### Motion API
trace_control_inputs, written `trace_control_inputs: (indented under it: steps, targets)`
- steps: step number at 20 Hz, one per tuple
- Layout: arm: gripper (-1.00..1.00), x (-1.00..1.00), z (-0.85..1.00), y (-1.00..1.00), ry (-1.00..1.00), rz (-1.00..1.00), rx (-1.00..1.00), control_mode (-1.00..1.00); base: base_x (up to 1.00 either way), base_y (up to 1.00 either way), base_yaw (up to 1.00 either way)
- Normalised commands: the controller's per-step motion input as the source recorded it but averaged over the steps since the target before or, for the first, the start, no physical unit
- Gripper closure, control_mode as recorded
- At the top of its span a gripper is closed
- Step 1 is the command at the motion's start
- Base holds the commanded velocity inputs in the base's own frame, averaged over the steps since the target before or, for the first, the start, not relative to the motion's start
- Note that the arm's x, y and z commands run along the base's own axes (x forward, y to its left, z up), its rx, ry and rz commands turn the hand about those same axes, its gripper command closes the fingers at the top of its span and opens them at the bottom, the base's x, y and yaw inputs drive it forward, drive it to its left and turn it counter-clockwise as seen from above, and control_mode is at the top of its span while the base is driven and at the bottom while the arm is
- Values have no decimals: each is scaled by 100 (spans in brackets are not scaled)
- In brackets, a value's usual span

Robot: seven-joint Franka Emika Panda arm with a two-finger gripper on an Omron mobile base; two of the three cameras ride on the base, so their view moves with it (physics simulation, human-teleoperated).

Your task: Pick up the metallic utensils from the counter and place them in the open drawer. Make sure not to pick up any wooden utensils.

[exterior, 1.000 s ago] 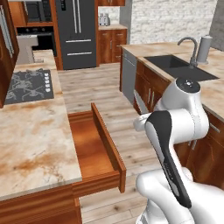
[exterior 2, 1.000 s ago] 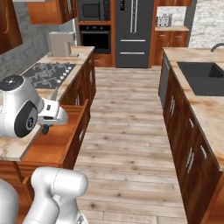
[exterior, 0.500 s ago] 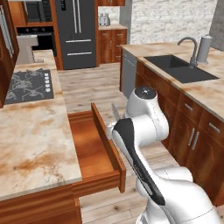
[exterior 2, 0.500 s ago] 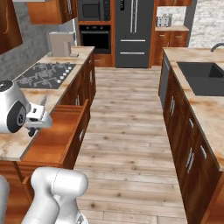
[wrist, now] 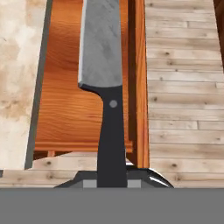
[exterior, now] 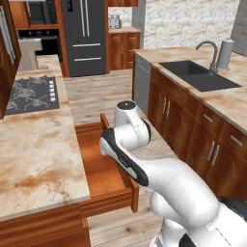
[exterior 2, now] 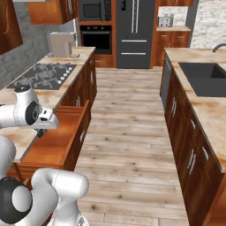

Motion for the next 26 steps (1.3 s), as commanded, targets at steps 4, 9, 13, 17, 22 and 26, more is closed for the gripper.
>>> trace_control_inputs:
  steps: [4, 9, 13, 17, 22, 26]
  targets:
    - [100, 99, -49, 0, 17, 1, -1, -100, 0, 0, 0]
    - [100, 60, -57, -1, 9, 1, 0, -100, 0, 0, 0]
    - [100, 36, -57, 0, -1, 9, 0, -100, 0, 0, 0]
    - [100, 4, -43, 0, -30, 9, 0, -100, 0, 0, 0]
    - [100, 13, -51, -3, -17, 2, 0, -100, 0, 0, 0]
    - [100, 39, -33, -12, 5, 0, 0, -100, 0, 0, 0]
